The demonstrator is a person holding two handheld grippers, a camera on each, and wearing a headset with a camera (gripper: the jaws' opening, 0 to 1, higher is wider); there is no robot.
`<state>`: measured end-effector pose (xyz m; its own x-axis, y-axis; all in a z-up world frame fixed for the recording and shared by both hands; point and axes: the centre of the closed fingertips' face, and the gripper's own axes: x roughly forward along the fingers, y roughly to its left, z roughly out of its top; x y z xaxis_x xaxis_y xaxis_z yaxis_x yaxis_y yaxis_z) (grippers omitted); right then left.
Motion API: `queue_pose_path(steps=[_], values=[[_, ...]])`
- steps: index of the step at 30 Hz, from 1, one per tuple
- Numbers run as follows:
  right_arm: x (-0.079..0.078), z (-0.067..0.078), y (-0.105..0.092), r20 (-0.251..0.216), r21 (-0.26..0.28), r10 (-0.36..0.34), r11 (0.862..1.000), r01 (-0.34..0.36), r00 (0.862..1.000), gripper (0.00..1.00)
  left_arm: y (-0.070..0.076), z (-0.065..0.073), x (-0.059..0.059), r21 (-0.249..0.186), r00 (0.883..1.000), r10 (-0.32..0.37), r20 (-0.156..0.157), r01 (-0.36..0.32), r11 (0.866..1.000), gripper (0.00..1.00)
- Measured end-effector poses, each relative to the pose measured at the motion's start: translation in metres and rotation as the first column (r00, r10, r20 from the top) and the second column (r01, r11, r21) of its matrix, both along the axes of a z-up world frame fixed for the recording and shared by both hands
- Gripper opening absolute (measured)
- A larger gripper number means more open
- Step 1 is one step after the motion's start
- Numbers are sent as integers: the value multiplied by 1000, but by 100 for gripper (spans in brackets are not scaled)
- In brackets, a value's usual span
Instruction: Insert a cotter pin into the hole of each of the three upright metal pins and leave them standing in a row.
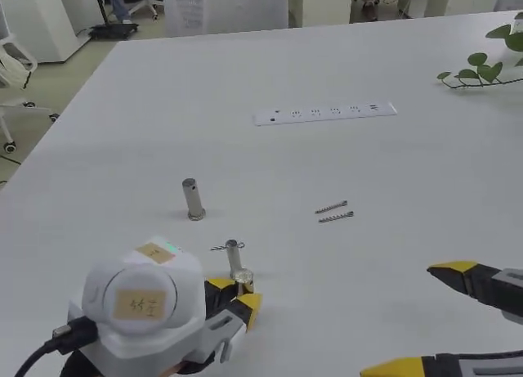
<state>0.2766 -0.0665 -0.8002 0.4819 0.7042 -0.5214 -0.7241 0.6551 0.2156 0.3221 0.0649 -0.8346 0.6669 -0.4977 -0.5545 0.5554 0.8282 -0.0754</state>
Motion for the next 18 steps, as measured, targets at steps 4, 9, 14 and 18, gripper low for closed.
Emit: queue_pose_path(steps=[4, 9, 14, 18], values=[[-1, -1, -2, -4, -1, -3, 1000, 3, 1000, 97, -1, -2, 1, -24, 1000, 20, 2, -20, 1000, 11], [-3, -4, -2, -11, -3, 0, 1000, 0, 1000, 97, 0, -2, 3, -27, 1000, 24, 15, -23, 999, 11], [-2, -4, -1, -12, -1, 0, 1000, 0, 1000, 97, 0, -2, 2, -34, 999, 28, 23, -27, 999, 11], [-3, -5, 1, -15, -2, 5, 1000, -5, 1000, 97, 0, -2, 1, -37, 999, 26, 24, -25, 999, 11]])
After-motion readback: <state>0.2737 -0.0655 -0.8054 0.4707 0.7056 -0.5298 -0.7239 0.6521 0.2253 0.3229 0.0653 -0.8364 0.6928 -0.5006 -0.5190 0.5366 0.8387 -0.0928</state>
